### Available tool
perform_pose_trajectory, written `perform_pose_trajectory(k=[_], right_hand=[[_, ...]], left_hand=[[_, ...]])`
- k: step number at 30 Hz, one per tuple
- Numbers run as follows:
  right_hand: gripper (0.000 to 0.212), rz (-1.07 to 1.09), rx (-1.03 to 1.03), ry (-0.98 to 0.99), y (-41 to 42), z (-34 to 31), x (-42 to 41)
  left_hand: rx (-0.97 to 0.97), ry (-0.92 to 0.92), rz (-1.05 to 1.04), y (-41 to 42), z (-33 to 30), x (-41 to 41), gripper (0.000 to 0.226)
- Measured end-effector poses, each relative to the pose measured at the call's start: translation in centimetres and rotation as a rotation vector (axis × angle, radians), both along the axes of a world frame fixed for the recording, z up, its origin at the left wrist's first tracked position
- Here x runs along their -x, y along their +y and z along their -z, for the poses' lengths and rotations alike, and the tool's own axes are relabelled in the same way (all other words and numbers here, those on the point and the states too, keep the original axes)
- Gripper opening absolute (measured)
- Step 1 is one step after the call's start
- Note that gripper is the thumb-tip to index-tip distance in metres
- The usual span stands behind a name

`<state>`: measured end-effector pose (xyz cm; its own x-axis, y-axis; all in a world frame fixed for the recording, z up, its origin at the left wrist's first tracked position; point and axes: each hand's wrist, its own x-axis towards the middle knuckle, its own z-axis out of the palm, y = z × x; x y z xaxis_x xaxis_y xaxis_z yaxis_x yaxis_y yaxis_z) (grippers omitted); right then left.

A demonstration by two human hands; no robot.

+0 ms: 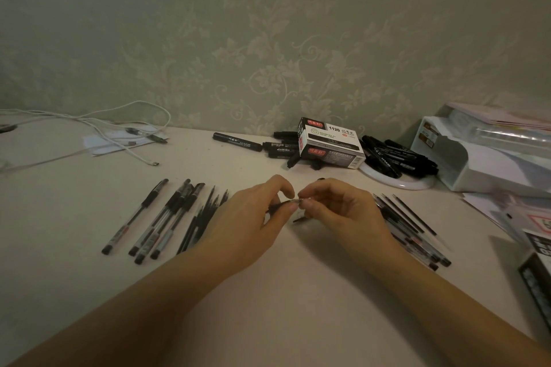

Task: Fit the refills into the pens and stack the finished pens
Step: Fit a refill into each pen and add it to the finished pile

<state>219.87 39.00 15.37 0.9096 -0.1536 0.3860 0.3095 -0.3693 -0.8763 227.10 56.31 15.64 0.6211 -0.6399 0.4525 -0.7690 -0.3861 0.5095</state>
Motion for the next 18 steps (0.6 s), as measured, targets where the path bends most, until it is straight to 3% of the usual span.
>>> perform_pose_trajectory(k=[11,18], right_hand=[[0.008,0.057,0.121,-0.033,-0.15,-0.02,0.02],[0.016,-0.073,0.034,-0.054,-0.37,-0.5,0.04]], left_hand=[[0.009,-0.128,0.055,-0.09,-0.65,0.54,0.021],[0.014,0.002,0.121,0.41,-0.78,0.25,0.023]])
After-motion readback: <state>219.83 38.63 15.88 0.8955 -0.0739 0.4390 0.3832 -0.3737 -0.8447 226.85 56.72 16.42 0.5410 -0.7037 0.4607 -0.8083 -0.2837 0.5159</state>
